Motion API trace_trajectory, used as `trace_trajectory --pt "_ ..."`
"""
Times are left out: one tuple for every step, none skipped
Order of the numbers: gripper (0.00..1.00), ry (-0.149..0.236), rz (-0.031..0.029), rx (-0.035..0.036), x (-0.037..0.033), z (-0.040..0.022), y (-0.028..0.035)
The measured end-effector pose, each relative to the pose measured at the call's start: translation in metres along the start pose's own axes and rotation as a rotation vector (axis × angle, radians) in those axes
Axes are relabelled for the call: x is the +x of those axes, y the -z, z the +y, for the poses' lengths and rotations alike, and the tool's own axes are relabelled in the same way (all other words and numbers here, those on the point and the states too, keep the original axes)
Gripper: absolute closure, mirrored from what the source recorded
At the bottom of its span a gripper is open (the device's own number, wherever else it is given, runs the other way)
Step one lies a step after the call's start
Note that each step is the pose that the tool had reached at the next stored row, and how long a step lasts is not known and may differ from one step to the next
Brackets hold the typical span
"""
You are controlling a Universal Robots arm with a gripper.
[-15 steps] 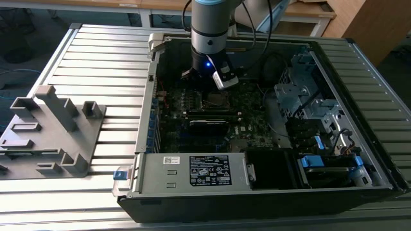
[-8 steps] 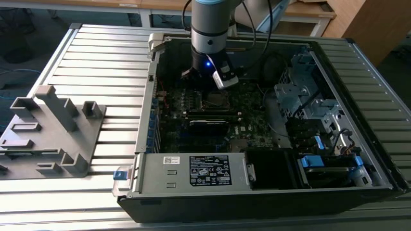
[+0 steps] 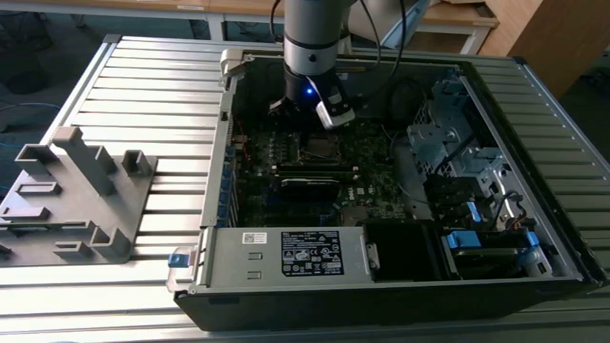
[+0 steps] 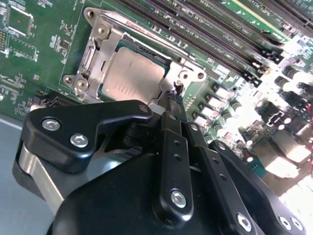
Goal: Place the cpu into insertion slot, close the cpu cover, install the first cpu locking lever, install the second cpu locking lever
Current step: 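Close the cpu cover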
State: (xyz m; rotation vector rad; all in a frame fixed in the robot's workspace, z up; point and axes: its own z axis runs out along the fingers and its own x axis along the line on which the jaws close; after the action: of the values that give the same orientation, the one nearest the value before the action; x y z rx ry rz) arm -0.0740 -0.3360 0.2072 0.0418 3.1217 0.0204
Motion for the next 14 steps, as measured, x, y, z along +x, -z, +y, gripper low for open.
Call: trace_trajectory --pt "0.90 0.000 0.0001 0.0001 0.0000 0.0000 0.0017" --pt "0.90 0.000 0.0000 0.0000 -0.0001 0.0001 0.0036" --pt "0.90 0.000 0.0000 0.0000 -0.0001 0.0001 0.0055" --pt "0.90 0.000 0.0000 0.0000 -0.0001 0.0001 0.0073" --pt "0.90 0.000 0.0000 0.0000 -0.0002 0.0001 0.0089" --pt "0.90 0.000 0.0001 0.0001 -0.0002 0.0001 0.0101" --pt "0.90 0.000 0.0000 -0.0001 -0.0002 0.0002 0.0105" --pt "0.90 0.000 -0.0004 -0.0002 -0.0002 0.0002 0.0104" --pt "0.90 0.000 -0.0008 -0.0002 -0.0002 0.0002 0.0104" --pt "0.90 0.000 -0.0008 -0.0002 -0.0002 0.0002 0.0104" --pt "0.90 0.000 -0.0017 -0.0001 -0.0001 0.0001 0.0105" --pt "0.90 0.000 -0.0044 -0.0001 -0.0001 0.0001 0.0103" --pt "0.90 0.000 -0.0095 -0.0005 -0.0001 0.0001 0.0102" --pt "0.90 0.000 -0.0172 -0.0015 -0.0001 0.0001 0.0099"
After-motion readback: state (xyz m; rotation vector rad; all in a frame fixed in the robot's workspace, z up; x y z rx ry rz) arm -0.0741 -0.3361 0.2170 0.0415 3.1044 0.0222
